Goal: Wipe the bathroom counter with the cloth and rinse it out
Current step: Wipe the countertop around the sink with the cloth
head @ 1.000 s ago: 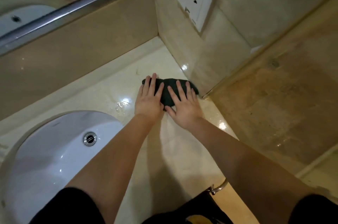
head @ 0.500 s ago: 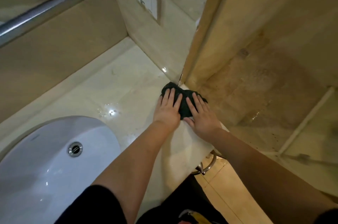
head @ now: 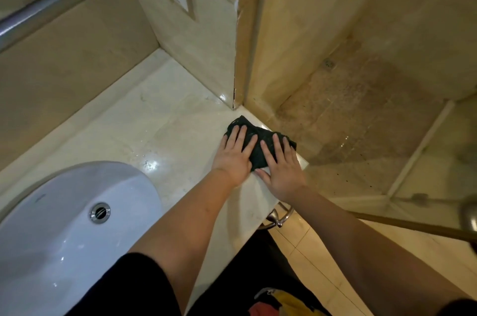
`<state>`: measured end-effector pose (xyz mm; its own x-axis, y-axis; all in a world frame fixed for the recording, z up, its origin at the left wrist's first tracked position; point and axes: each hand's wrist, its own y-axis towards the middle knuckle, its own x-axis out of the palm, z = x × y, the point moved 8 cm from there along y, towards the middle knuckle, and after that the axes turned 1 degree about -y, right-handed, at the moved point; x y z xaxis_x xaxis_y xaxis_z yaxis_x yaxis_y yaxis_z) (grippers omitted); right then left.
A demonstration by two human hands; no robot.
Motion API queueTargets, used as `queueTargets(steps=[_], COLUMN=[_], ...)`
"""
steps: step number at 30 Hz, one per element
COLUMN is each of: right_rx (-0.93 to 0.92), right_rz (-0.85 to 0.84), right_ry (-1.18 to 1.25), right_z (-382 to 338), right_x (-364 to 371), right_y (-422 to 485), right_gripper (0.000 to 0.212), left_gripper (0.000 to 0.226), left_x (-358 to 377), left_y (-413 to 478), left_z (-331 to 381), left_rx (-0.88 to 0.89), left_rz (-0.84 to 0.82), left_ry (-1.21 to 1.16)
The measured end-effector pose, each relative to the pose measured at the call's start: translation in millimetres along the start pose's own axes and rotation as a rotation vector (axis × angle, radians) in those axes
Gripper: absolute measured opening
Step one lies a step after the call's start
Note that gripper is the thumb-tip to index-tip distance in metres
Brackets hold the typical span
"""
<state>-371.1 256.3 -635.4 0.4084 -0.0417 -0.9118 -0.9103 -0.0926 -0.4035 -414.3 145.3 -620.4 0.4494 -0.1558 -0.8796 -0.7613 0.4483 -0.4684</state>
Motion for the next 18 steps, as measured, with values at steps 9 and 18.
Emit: queueTargets(steps=[9, 18], right_rx=[0.153, 0.196], right_rz=[-0.048, 0.001], right_ry=[0.022, 0.073], right_z=[6, -42], right_x=[21, 43], right_y=[-56, -95], right_gripper=[0.073, 0.076], left_gripper=[0.062, 0.062], left_x=[20, 51], left_y=[-31, -87], left_z=[32, 18], left_rx=[0.102, 0.107], left_rz=[-0.007, -0.005], left_ry=[0.074, 0.053])
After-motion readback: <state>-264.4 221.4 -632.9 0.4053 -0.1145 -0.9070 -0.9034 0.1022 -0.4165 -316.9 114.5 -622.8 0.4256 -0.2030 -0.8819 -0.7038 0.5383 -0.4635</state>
